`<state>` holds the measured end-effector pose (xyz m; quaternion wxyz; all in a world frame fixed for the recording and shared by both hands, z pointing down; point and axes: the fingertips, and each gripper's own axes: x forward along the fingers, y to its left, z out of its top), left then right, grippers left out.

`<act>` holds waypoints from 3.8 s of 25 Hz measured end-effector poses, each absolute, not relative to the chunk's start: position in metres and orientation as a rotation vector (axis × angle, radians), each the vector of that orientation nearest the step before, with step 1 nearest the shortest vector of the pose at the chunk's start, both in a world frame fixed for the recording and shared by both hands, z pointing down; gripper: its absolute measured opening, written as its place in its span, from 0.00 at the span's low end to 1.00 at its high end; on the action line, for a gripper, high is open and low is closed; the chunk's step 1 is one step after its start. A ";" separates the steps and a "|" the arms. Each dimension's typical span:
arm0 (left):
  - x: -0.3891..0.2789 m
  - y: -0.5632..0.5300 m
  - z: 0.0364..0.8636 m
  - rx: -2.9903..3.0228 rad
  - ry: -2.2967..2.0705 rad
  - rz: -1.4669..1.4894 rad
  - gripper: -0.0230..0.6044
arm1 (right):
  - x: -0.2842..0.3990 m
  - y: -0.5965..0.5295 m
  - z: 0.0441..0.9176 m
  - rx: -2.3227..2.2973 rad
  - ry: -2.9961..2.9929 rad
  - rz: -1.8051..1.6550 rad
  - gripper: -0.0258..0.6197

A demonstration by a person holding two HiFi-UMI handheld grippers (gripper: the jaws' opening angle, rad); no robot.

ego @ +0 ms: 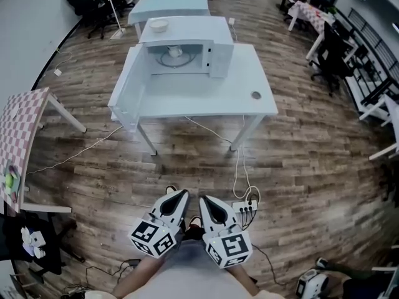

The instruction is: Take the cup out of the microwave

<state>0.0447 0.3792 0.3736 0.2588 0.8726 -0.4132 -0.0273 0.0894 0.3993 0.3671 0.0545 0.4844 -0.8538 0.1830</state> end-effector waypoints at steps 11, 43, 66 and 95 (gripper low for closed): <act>0.020 0.331 0.368 2.336 -1.131 -0.119 0.05 | 0.066 0.354 0.357 1.447 -2.631 0.522 0.07; -0.036 0.166 0.346 2.388 -1.108 -0.138 0.05 | 0.008 0.186 0.345 1.412 -2.618 0.503 0.07; -0.055 0.135 0.336 2.457 -1.035 -0.174 0.05 | -0.015 0.149 0.333 1.499 -2.598 0.422 0.07; -0.011 0.007 0.343 2.369 -1.136 -0.148 0.05 | 0.023 0.018 0.346 1.345 -2.654 0.503 0.07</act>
